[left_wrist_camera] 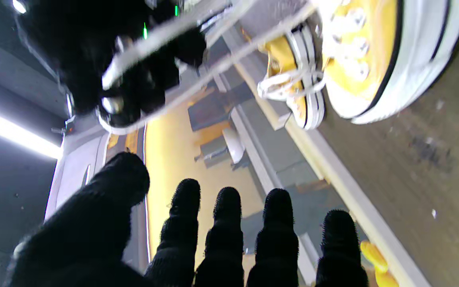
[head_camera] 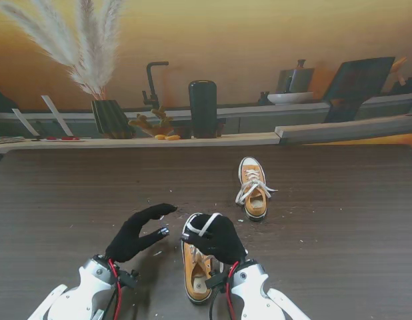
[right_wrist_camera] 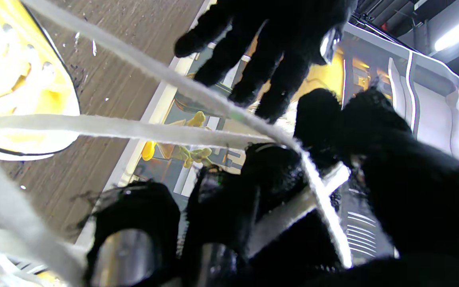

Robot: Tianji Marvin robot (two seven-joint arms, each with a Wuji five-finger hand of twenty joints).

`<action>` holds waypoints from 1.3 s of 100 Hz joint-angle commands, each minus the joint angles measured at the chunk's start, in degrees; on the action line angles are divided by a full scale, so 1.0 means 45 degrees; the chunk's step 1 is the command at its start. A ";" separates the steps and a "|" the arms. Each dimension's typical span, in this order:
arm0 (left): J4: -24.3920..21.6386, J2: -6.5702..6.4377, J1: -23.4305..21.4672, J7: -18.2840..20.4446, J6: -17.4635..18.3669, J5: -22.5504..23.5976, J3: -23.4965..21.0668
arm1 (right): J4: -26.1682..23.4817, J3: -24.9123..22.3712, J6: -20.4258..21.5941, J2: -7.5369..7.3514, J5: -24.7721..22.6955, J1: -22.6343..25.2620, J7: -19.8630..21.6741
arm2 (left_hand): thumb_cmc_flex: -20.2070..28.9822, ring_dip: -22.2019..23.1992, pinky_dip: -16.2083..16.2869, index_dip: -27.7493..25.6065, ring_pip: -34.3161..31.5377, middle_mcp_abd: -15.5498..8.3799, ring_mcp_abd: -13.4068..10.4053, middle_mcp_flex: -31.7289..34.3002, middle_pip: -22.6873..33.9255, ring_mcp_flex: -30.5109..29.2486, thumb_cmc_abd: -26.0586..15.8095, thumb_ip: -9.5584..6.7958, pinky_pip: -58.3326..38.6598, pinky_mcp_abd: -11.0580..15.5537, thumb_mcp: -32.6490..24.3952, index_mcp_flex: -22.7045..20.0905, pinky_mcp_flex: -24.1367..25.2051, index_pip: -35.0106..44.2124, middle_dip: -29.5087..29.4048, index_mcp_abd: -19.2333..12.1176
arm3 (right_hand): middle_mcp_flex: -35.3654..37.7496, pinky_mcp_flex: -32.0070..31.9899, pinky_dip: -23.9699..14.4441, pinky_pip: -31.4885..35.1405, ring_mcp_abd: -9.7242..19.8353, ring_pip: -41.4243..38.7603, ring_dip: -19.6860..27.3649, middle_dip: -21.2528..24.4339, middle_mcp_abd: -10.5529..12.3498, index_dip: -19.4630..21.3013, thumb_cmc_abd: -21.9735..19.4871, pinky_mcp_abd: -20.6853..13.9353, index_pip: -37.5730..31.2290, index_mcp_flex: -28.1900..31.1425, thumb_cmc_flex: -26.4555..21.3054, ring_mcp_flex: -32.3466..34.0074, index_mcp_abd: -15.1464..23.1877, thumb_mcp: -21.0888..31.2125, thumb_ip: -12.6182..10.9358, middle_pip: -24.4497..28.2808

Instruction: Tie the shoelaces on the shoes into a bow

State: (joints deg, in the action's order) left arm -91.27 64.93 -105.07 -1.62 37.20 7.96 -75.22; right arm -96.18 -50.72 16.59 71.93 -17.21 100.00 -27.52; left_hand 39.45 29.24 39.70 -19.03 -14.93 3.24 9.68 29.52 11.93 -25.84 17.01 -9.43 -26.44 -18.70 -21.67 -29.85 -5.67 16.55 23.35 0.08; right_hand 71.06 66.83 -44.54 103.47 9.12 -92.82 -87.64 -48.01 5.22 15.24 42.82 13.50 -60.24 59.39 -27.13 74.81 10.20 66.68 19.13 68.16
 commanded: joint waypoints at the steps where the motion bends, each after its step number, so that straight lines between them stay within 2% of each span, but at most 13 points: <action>1: 0.0110 -0.0097 -0.0012 0.0103 0.0099 0.0342 0.0224 | -0.0126 -0.0040 -0.0027 -0.0057 -0.0107 0.0063 0.0080 | -0.0097 -0.0113 -0.0191 0.0331 0.0267 -0.0273 -0.0466 -0.0430 -0.0283 0.0391 0.0385 0.0021 0.0106 0.0444 0.0000 0.0436 0.0259 -0.0462 -0.0136 0.0134 | 0.1272 0.0296 -0.0062 0.3333 0.1343 -0.0242 -0.0515 0.0121 -0.1158 0.0015 -0.0277 -0.0107 -0.0029 -0.0119 -0.0276 0.0005 0.0008 0.0135 -0.0367 0.0132; 29: 0.0873 0.0025 0.0877 -0.0286 0.0234 0.0464 0.1506 | -0.0320 -0.0145 -0.0030 -0.0103 -0.0379 0.0211 -0.0001 | 0.0260 0.0122 -0.0062 0.0538 0.0097 -0.0314 -0.0517 -0.0298 -0.0121 0.0155 0.0258 0.0162 0.0030 0.0528 -0.0190 0.0264 -0.0007 -0.0612 -0.0002 0.0194 | 0.1479 0.0316 -0.0157 0.3499 0.1504 -0.0402 -0.0515 0.0158 -0.1118 -0.0016 -0.0277 -0.0197 -0.0051 -0.0121 -0.0265 0.0023 0.0002 0.0149 -0.0360 0.0110; 67: 0.1773 0.0216 0.2041 -0.0678 0.0417 0.0423 0.2935 | -0.0486 -0.0234 0.0213 -0.0207 -0.0589 0.0418 0.0132 | 0.1143 0.0407 0.0120 0.0023 -0.0387 -0.0425 -0.0595 0.0102 0.0245 0.0005 -0.0204 0.0685 -0.0888 0.0636 -0.0343 -0.0486 0.0122 0.0760 0.0203 -0.0810 | 0.1465 0.0316 -0.0181 0.3506 0.1509 -0.0415 -0.0515 0.0178 -0.1148 -0.0038 -0.0277 -0.0213 -0.0046 -0.0145 -0.0264 0.0022 -0.0008 0.0167 -0.0359 0.0045; 81: 0.1946 0.0202 0.2246 -0.0547 0.0677 0.0318 0.3247 | -0.0488 -0.0217 0.0260 -0.0215 -0.0652 0.0441 0.0124 | 0.1211 0.0387 0.0036 -0.0144 -0.0403 -0.0458 -0.0578 0.0336 0.0316 -0.0063 -0.0156 0.0663 -0.0896 0.0631 -0.0379 -0.0854 0.0140 0.1092 0.0222 -0.0998 | 0.1457 0.0313 -0.0183 0.3498 0.1488 -0.0407 -0.0515 0.0176 -0.1148 -0.0043 -0.0271 -0.0210 -0.0040 -0.0152 -0.0264 0.0015 0.0043 0.0176 -0.0359 0.0040; 85: 0.1945 0.0223 0.2253 -0.0586 0.0680 0.0283 0.3298 | -0.0488 -0.0209 0.0268 -0.0217 -0.0650 0.0446 0.0131 | 0.1609 0.0391 -0.0003 -0.0485 -0.0450 -0.0458 -0.0558 0.0530 0.0375 -0.0151 0.0032 0.0802 -0.0956 0.0600 -0.0517 -0.1057 0.0101 0.1452 0.0253 -0.1099 | 0.1459 0.0311 -0.0182 0.3492 0.1480 -0.0403 -0.0515 0.0176 -0.1137 -0.0043 -0.0271 -0.0207 -0.0040 -0.0152 -0.0256 0.0015 0.0043 0.0176 -0.0357 0.0040; 88: 0.1928 0.0248 0.2246 -0.0661 0.0644 0.0305 0.3327 | -0.0488 -0.0203 0.0273 -0.0217 -0.0650 0.0450 0.0133 | 0.2104 0.0422 -0.0030 -0.0633 -0.0530 -0.0446 -0.0530 0.0669 0.0444 -0.0223 0.0024 0.1225 -0.1060 0.0590 -0.0515 -0.1214 0.0066 0.1548 0.0298 -0.1147 | 0.1462 0.0309 -0.0180 0.3484 0.1475 -0.0401 -0.0515 0.0176 -0.1141 -0.0040 -0.0268 -0.0202 -0.0046 -0.0144 -0.0262 0.0016 0.0059 0.0181 -0.0358 0.0039; 91: 0.1908 0.0280 0.2237 -0.0786 0.0588 0.0371 0.3351 | -0.0486 -0.0196 0.0281 -0.0217 -0.0652 0.0452 0.0132 | 0.2457 0.0439 -0.0040 -0.0691 -0.0575 -0.0436 -0.0518 0.0784 0.0498 -0.0288 0.0003 0.1356 -0.1108 0.0575 -0.0575 -0.1376 0.0041 0.1626 0.0323 -0.1192 | 0.1469 0.0306 -0.0176 0.3470 0.1469 -0.0399 -0.0515 0.0176 -0.1127 -0.0039 -0.0264 -0.0191 -0.0046 -0.0146 -0.0262 0.0016 0.0063 0.0187 -0.0357 0.0038; 97: 0.1883 0.0328 0.2234 -0.1012 0.0487 0.0586 0.3382 | -0.0480 -0.0179 0.0297 -0.0216 -0.0655 0.0453 0.0130 | 0.3507 0.0478 -0.0090 -0.0840 -0.0707 -0.0412 -0.0426 0.1072 0.0650 -0.0388 -0.0308 0.2026 -0.1273 0.0549 -0.0004 -0.1820 0.0037 0.2059 0.0381 -0.1335 | 0.1475 0.0306 -0.0176 0.3463 0.1452 -0.0391 -0.0515 0.0176 -0.1129 -0.0041 -0.0266 -0.0180 -0.0043 -0.0149 -0.0262 0.0013 0.0101 0.0193 -0.0357 0.0035; 100: 0.1873 0.0356 0.2233 -0.1126 0.0429 0.0672 0.3400 | -0.0478 -0.0170 0.0303 -0.0215 -0.0653 0.0452 0.0130 | 0.4080 0.0491 -0.0146 -0.0834 -0.0791 -0.0405 -0.0381 0.1241 0.0735 -0.0470 -0.0417 0.2026 -0.1394 0.0515 0.0586 -0.2098 0.0027 0.2553 0.0410 -0.1375 | 0.1476 0.0307 -0.0177 0.3462 0.1448 -0.0389 -0.0515 0.0177 -0.1124 -0.0043 -0.0263 -0.0176 -0.0040 -0.0157 -0.0258 0.0014 0.0082 0.0189 -0.0354 0.0032; 106: 0.1881 0.0421 0.2246 -0.1365 0.0336 0.0797 0.3433 | -0.0474 -0.0157 0.0305 -0.0210 -0.0650 0.0451 0.0121 | 0.4331 0.0511 -0.0170 -0.1491 -0.0909 -0.0356 -0.0302 0.1582 0.0907 -0.0616 -0.0607 0.2098 -0.1545 0.0474 0.0912 -0.2448 -0.0025 0.3759 0.0468 -0.1540 | 0.1496 0.0305 -0.0177 0.3455 0.1444 -0.0386 -0.0515 0.0183 -0.1115 -0.0046 -0.0269 -0.0167 -0.0039 -0.0159 -0.0255 0.0014 0.0073 0.0188 -0.0352 0.0019; 116: 0.1815 0.0560 0.2189 -0.1710 0.0074 0.0641 0.3416 | -0.0481 -0.0156 0.0280 -0.0210 -0.0631 0.0466 0.0125 | 0.4176 0.0602 -0.0134 -0.4662 -0.1197 -0.0258 -0.0153 0.2171 0.1599 -0.0858 -0.0848 0.2122 -0.1941 0.0338 0.0924 -0.1535 -0.0109 0.7117 0.0949 -0.1995 | 0.1533 0.0302 -0.0175 0.3433 0.1442 -0.0385 -0.0515 0.0203 -0.1136 -0.0051 -0.0268 -0.0152 -0.0040 -0.0157 -0.0248 0.0014 0.0046 0.0181 -0.0349 -0.0016; 122: 0.1694 0.0670 0.2085 -0.1920 -0.0090 0.0250 0.3342 | -0.0477 -0.0159 0.0237 -0.0207 -0.0565 0.0472 0.0152 | 0.3151 0.0717 -0.0276 -0.6194 -0.1522 -0.0062 0.0075 0.2687 0.2158 -0.1169 -0.0347 0.2078 -0.2368 0.0173 -0.0889 -0.1296 -0.0181 0.8288 0.2079 -0.1781 | 0.1598 0.0303 -0.0177 0.3429 0.1408 -0.0400 -0.0515 0.0217 -0.1150 -0.0064 -0.0286 -0.0145 -0.0021 -0.0195 -0.0234 0.0038 -0.0011 0.0181 -0.0348 -0.0025; 130: 0.1335 0.0786 0.1835 -0.2218 -0.0396 -0.0140 0.3104 | -0.0451 -0.0153 0.0162 -0.0191 -0.0477 0.0457 0.0163 | 0.2266 0.0714 -0.0337 -0.7105 -0.1857 0.0210 0.0538 0.3447 0.2522 -0.1754 0.0157 0.1774 -0.2905 -0.0112 -0.2431 -0.1299 -0.0431 0.9097 0.3620 -0.1507 | 0.1674 0.0311 -0.0197 0.3463 0.1462 -0.0460 -0.0515 0.0239 -0.1168 -0.0097 -0.0322 -0.0146 0.0023 -0.0265 -0.0190 0.0080 -0.0117 0.0175 -0.0343 -0.0040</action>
State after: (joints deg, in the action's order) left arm -83.20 67.78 -95.65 -11.02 36.39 7.09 -60.28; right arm -98.06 -51.46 17.67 71.13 -19.84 101.89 -27.65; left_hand 51.30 30.91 38.94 -47.09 -21.82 3.60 11.46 42.55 21.51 -31.39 15.92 -0.48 -37.53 -18.73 -27.90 -36.53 -6.90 52.62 35.29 0.82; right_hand 72.21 66.83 -44.70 103.47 8.95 -92.89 -87.65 -47.65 5.22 15.25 42.49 13.51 -60.24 59.39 -27.13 74.87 9.88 66.68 19.13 67.49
